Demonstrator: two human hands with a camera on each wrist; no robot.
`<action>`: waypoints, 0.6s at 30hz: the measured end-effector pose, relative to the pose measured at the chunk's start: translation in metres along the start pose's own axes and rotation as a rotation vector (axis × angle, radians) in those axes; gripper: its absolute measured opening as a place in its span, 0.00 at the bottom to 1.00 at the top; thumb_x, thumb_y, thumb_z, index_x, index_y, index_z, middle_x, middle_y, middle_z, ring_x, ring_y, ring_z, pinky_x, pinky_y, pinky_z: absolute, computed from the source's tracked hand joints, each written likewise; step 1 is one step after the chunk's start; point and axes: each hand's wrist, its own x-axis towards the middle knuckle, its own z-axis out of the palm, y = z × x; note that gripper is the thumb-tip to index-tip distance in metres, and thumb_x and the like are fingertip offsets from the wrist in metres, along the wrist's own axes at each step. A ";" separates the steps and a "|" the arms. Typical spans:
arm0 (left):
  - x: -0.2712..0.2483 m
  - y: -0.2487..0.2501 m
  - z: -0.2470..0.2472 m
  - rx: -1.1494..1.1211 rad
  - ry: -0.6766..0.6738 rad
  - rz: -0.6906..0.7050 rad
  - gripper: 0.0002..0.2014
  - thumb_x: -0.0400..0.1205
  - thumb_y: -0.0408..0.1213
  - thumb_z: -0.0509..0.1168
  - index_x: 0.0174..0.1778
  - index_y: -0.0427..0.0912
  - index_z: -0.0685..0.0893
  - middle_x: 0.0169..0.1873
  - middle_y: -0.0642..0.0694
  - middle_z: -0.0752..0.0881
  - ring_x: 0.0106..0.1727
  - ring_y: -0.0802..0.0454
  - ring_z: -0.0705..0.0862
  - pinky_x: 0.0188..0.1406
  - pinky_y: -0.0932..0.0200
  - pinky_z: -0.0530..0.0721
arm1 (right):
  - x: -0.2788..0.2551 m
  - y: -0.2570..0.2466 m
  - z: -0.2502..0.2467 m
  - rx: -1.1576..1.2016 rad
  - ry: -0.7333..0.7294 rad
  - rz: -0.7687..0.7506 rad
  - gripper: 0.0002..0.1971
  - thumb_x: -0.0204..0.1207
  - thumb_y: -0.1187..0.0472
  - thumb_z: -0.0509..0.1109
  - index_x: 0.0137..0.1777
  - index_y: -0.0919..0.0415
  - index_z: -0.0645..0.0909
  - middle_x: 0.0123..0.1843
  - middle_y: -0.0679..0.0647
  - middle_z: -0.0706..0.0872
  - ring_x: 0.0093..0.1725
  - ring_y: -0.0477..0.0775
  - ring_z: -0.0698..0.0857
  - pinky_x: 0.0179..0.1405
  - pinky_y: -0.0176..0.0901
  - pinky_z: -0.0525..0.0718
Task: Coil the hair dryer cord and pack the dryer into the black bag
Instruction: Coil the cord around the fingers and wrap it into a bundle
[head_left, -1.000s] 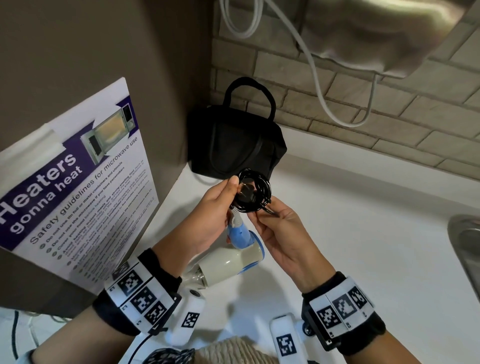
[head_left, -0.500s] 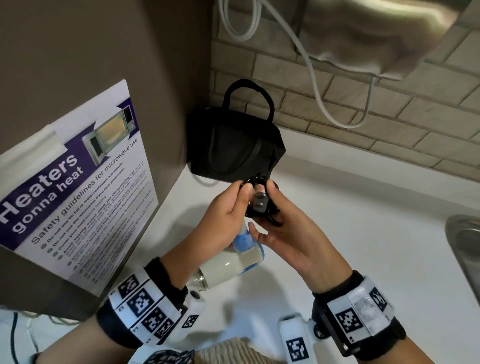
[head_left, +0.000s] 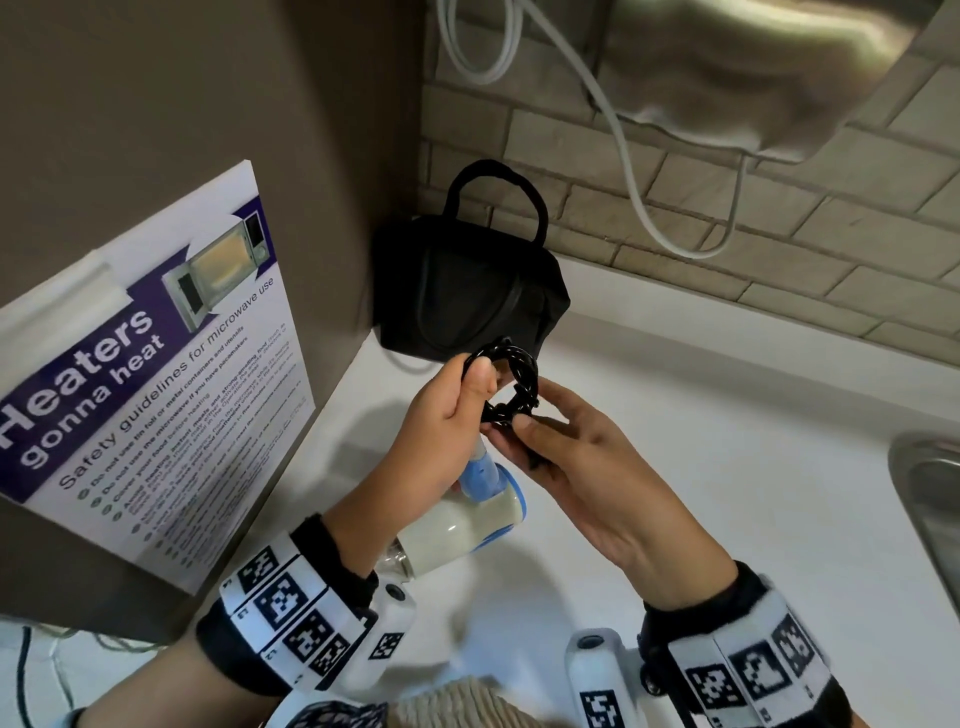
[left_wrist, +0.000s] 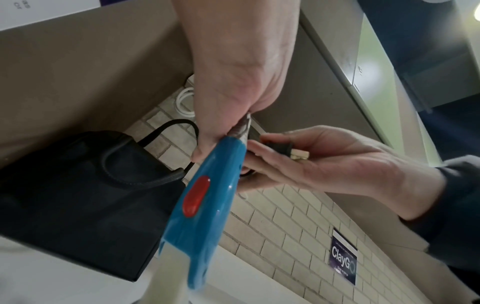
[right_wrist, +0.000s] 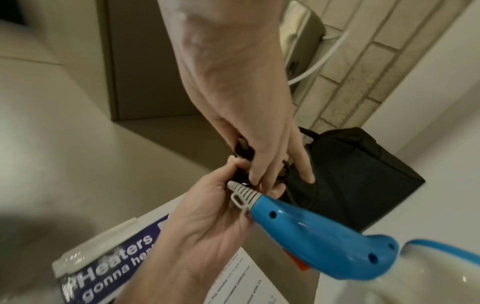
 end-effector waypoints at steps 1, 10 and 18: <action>0.001 0.000 0.001 -0.011 0.003 -0.007 0.13 0.88 0.45 0.51 0.47 0.52 0.81 0.44 0.58 0.87 0.51 0.67 0.85 0.58 0.65 0.81 | -0.003 0.001 0.000 -0.097 0.022 -0.028 0.22 0.82 0.70 0.61 0.75 0.57 0.69 0.60 0.62 0.87 0.59 0.54 0.88 0.64 0.46 0.83; 0.008 -0.007 0.006 -0.061 0.154 -0.086 0.18 0.88 0.48 0.51 0.52 0.43 0.83 0.48 0.47 0.90 0.55 0.53 0.87 0.66 0.54 0.80 | -0.039 0.007 0.006 -1.036 0.135 -0.350 0.12 0.82 0.62 0.60 0.64 0.53 0.75 0.51 0.51 0.89 0.52 0.53 0.87 0.52 0.48 0.83; 0.017 -0.008 -0.008 -0.157 0.172 -0.164 0.25 0.82 0.57 0.53 0.52 0.41 0.86 0.52 0.41 0.91 0.57 0.42 0.89 0.68 0.40 0.79 | -0.063 0.019 -0.009 -1.037 -0.061 -0.305 0.15 0.76 0.57 0.54 0.58 0.46 0.76 0.48 0.36 0.88 0.49 0.34 0.86 0.52 0.41 0.84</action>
